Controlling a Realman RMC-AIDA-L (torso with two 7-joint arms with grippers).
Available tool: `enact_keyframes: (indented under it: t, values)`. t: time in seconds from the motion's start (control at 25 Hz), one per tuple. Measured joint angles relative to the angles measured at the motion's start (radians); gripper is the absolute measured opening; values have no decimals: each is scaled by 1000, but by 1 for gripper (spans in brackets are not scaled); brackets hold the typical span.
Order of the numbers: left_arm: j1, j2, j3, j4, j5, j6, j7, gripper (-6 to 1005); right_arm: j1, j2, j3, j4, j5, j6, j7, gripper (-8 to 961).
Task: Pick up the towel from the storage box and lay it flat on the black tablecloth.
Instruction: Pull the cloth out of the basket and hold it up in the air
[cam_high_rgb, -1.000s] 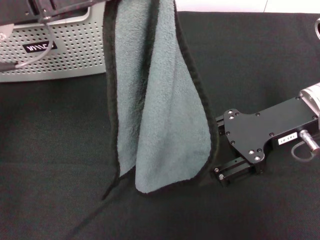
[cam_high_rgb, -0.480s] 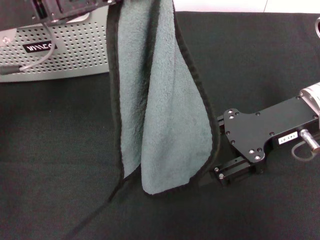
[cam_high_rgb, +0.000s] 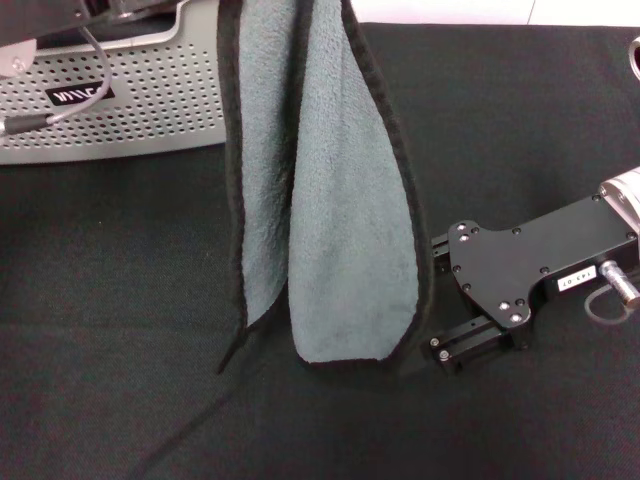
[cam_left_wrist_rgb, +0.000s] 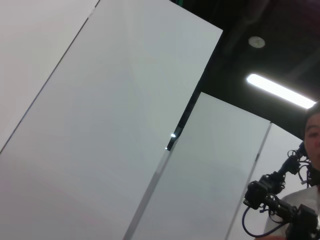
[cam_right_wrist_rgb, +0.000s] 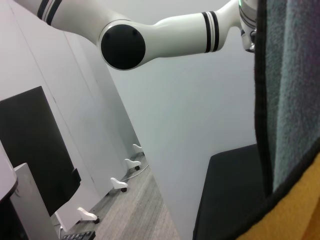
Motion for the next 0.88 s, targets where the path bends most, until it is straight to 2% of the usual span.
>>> enact_keyframes:
  t: [0.28,0.52,0.88]
  values:
    - [-1,3,-16,0,2,-6,1,13,5,0,-2,0,-1,0,5,654]
    - [-1,-1,-62,0,35,-6,1,13,3,-3,-7,-2,5,-1,11,652]
    - [-1,-8,-62,0,38,2,-3,14,-13,-8,89,8,0,-28,9,649]
